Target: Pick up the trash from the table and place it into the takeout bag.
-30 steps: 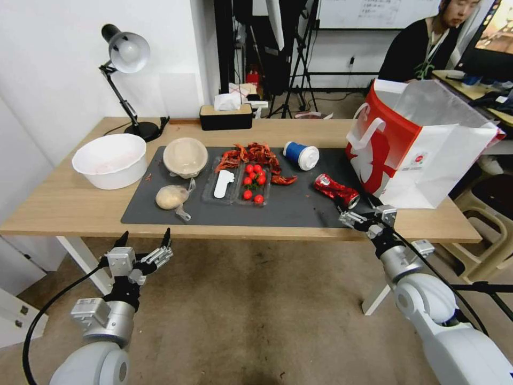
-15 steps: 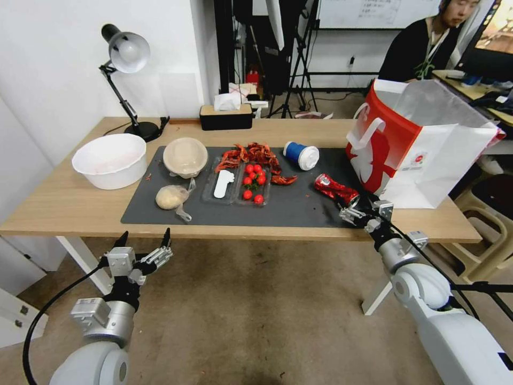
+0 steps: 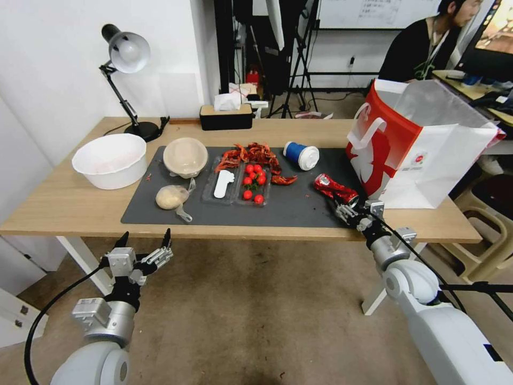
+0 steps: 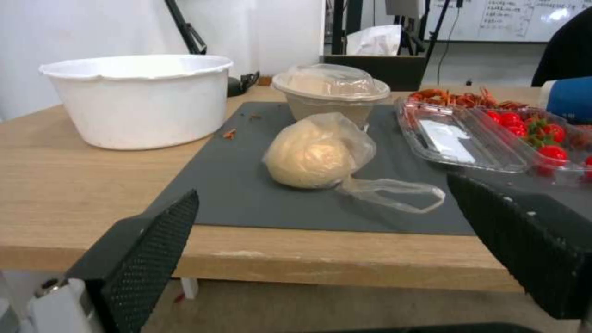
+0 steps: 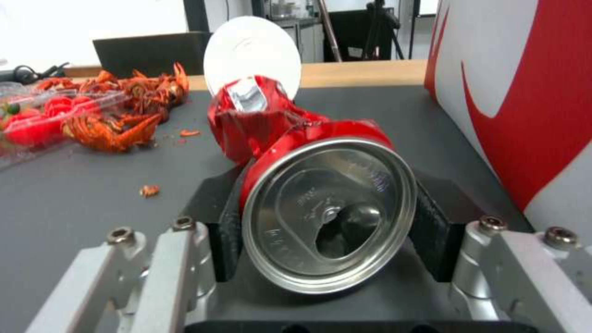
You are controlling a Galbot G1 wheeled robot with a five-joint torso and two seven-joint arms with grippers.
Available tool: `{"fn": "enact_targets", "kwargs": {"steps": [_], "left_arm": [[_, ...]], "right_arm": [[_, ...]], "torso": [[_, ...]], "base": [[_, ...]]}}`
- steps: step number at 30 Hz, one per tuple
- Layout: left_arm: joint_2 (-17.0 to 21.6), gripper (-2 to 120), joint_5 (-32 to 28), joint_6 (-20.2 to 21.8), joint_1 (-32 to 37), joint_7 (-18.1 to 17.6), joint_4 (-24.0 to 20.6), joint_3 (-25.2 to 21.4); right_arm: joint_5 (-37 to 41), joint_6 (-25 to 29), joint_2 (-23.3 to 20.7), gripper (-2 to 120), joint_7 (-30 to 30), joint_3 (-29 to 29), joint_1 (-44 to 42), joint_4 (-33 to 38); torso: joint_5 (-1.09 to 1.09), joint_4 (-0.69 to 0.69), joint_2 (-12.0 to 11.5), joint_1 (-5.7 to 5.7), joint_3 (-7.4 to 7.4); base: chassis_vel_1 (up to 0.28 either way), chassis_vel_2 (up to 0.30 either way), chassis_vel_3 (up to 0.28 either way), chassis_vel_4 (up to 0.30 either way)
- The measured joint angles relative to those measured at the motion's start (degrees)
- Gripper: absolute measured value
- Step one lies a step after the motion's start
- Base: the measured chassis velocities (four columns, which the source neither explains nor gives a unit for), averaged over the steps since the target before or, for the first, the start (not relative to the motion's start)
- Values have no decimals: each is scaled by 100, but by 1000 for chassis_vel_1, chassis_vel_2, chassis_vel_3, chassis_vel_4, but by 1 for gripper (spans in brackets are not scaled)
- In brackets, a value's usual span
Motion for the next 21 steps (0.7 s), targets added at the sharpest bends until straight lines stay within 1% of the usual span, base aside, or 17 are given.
{"fn": "enact_targets", "kwargs": {"steps": [8, 10, 13, 14, 17, 18, 21], "left_arm": [[-2, 100, 4, -8, -1, 0, 3, 9], [-2, 100, 5, -9, 0, 0, 3, 10], [0, 100, 5, -9, 2, 0, 1, 7], [0, 100, 5, -9, 2, 0, 1, 7], [5, 100, 5, -10, 4, 0, -8, -2], [5, 100, 5, -10, 4, 0, -8, -2], [3, 100, 5, -13, 4, -1, -13, -4]], "right_arm": [[-4, 28, 1, 51, 25, 5, -94, 157], [34, 103, -6, 51, -9, 15, -106, 240], [293, 370, -66, 51, -242, 72, -112, 590], [293, 370, -66, 51, -242, 72, -112, 590], [807, 554, -204, 51, -482, 239, 2, 1089], [807, 554, -204, 51, -482, 239, 2, 1089], [1360, 587, -438, 51, -439, 441, 331, 1491]], "torso": [[1, 0, 0, 0, 0], [1, 0, 0, 0, 0], [0, 1, 0, 0, 0], [0, 1, 0, 0, 0], [0, 0, 0, 0, 0], [0, 0, 0, 0, 0], [0, 0, 0, 0, 0]], "base": [[0, 0, 0, 0], [0, 0, 0, 0], [0, 0, 0, 0], [0, 0, 0, 0], [0, 0, 0, 0], [0, 0, 0, 0], [0, 0, 0, 0]]}}
